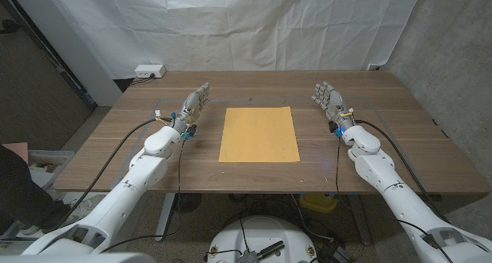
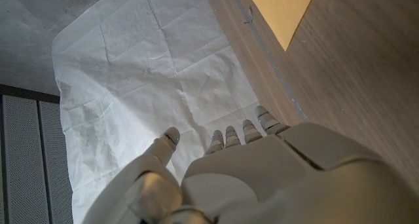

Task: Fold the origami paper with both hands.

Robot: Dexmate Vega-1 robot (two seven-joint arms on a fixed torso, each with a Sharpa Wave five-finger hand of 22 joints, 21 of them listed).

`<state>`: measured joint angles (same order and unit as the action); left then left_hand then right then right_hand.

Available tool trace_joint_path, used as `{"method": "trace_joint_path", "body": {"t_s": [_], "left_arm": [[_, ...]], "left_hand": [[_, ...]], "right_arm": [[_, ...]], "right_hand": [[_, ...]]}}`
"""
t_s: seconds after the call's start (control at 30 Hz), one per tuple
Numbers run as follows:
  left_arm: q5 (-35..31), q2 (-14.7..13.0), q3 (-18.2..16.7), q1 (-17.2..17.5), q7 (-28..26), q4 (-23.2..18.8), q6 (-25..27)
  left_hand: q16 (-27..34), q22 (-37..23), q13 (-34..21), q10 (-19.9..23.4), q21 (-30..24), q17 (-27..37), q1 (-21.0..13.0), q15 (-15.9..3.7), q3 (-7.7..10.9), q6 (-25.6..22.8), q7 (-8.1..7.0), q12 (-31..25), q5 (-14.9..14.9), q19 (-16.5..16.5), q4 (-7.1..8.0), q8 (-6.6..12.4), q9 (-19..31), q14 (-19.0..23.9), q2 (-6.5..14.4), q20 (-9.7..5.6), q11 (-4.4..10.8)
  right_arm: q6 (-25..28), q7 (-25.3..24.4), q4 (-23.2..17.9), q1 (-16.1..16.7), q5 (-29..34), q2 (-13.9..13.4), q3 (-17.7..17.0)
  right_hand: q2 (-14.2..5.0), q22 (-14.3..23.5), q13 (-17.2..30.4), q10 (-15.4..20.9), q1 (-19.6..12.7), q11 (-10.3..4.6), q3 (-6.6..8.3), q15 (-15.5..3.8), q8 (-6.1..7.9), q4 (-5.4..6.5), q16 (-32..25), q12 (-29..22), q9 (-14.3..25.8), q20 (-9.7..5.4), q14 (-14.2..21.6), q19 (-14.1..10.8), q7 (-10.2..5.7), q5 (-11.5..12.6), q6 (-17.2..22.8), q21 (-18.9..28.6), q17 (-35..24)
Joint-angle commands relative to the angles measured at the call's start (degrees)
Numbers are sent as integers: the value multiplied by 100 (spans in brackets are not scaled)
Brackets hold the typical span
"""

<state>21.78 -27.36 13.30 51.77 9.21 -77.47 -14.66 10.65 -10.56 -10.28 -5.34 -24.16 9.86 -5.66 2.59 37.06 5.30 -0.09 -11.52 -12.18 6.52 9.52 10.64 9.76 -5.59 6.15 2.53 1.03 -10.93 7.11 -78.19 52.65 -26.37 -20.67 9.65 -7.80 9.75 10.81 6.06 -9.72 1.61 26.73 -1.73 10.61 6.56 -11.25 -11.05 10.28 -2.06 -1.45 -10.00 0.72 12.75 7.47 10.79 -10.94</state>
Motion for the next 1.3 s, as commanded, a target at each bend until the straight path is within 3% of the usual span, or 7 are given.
{"method": "trace_joint_path", "body": {"t_s": [0.03, 0.57, 0.83, 1.0, 1.3], "left_arm": [[-819, -288, -90, 179, 179, -311, 0], [-1709, -761, -50, 395, 235, -668, -178], [-2130, -926, 99, 274, 362, -637, -376], [-2329, -991, 212, 148, 484, -581, -503], [-2811, -1140, 397, -21, 570, -563, -720]], "left_hand": [[53, -28, -14, 98, -48, 9, -6, 43, 58, -80, -15, -68, -2, -82, -14, 51, 26, 112, 377, 139, 6], [29, -28, -16, 236, -8, 9, -1, 15, 89, -240, -26, -92, 3, -36, -23, 68, 28, 145, 377, 77, 63], [20, -29, -16, 274, 14, 9, 0, -31, 102, -290, -59, -95, 4, 2, -23, 71, 28, 146, 382, 42, 84], [23, -29, -16, 317, 1, 8, 4, -75, 117, -340, -77, -93, 8, -66, -25, 61, 25, 191, 377, -129, 88], [18, -28, -17, 342, 7, 7, 6, -107, 126, -406, -80, -90, 10, -73, -26, 69, 25, 206, 374, -134, 96]], "right_arm": [[94, 98, -197, 183, 220, 192, -242], [106, 29, -426, 403, 311, 289, -330], [103, -5, -438, 443, 312, 330, -361], [88, -9, -421, 442, 327, 332, -374], [56, -17, -423, 474, 308, 348, -410]], "right_hand": [[-215, 8, 12, 47, -71, 21, 43, -138, 29, -23, -31, -39, 22, -253, -24, -21, -5, 30, 45, 35, -19], [-215, 8, 12, 60, -78, 33, 40, -128, 29, -31, -30, -40, 23, -251, -24, -31, -4, 28, 48, 39, -18], [-215, 8, 12, 56, -77, 27, 39, -126, 28, -29, -30, -37, 23, -252, -24, -30, -4, 28, 47, 39, -20], [-217, 8, 12, 62, -77, 29, 38, -129, 28, -28, -32, -39, 23, -253, -22, -31, -4, 27, 46, 39, -21], [-217, 8, 12, 65, -78, 24, 35, -127, 27, -29, -31, -38, 24, -250, -24, -30, -7, 26, 45, 39, -22]]}}
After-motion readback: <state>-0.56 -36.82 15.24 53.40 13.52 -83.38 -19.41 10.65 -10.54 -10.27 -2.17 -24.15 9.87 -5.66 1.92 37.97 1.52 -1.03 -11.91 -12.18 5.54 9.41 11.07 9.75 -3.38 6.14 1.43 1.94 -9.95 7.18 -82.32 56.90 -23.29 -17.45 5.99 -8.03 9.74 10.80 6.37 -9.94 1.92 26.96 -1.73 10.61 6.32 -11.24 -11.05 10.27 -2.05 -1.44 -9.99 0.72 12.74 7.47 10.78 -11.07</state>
